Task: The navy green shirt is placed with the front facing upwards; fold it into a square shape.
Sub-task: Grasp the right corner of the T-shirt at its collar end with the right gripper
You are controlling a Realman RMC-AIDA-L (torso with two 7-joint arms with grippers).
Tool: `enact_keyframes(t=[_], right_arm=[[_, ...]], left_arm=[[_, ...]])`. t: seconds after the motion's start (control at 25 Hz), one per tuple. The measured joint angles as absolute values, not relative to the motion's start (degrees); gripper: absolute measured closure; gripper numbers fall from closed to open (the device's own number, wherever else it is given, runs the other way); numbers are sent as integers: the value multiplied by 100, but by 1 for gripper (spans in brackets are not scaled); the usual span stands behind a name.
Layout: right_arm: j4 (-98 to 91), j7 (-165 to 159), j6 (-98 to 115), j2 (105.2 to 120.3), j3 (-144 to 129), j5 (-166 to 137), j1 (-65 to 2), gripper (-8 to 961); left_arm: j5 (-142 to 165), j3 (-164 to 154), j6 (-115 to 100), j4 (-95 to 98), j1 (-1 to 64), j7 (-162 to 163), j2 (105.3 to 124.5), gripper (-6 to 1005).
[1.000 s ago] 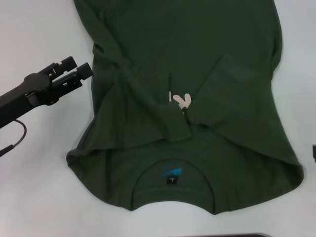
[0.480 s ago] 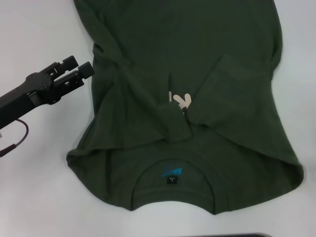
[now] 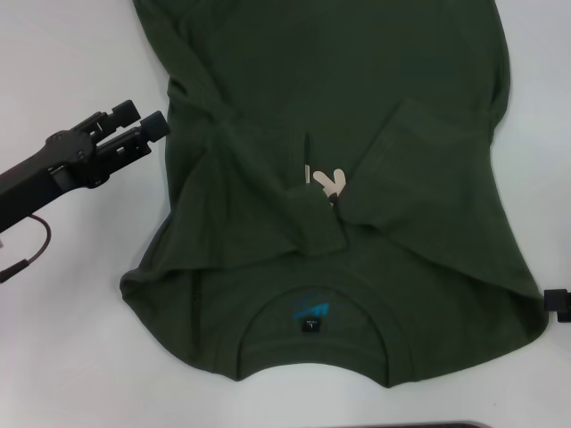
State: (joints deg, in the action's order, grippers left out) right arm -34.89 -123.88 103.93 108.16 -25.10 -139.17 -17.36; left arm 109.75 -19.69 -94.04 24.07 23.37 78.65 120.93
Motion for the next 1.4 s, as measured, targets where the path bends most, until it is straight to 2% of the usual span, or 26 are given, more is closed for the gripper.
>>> enact_keyframes(t=[0.36, 0.84, 1.4], right_arm=[[-3334, -12401, 10168, 10851, -2518, -13931, -1817, 230], [-3330, -12463, 10027, 10971, -2530, -14116, -1977, 232], [-3322, -12497, 10029, 10977, -2542, -14157, -2003, 234]], left_arm=[[10971, -1955, -9350, 2408, 2337, 7848, 12093, 175], [10968, -1901, -9264, 2408, 2348, 7843, 12093, 176], [10968, -1826, -9254, 2408, 2380, 7839, 12093, 176]])
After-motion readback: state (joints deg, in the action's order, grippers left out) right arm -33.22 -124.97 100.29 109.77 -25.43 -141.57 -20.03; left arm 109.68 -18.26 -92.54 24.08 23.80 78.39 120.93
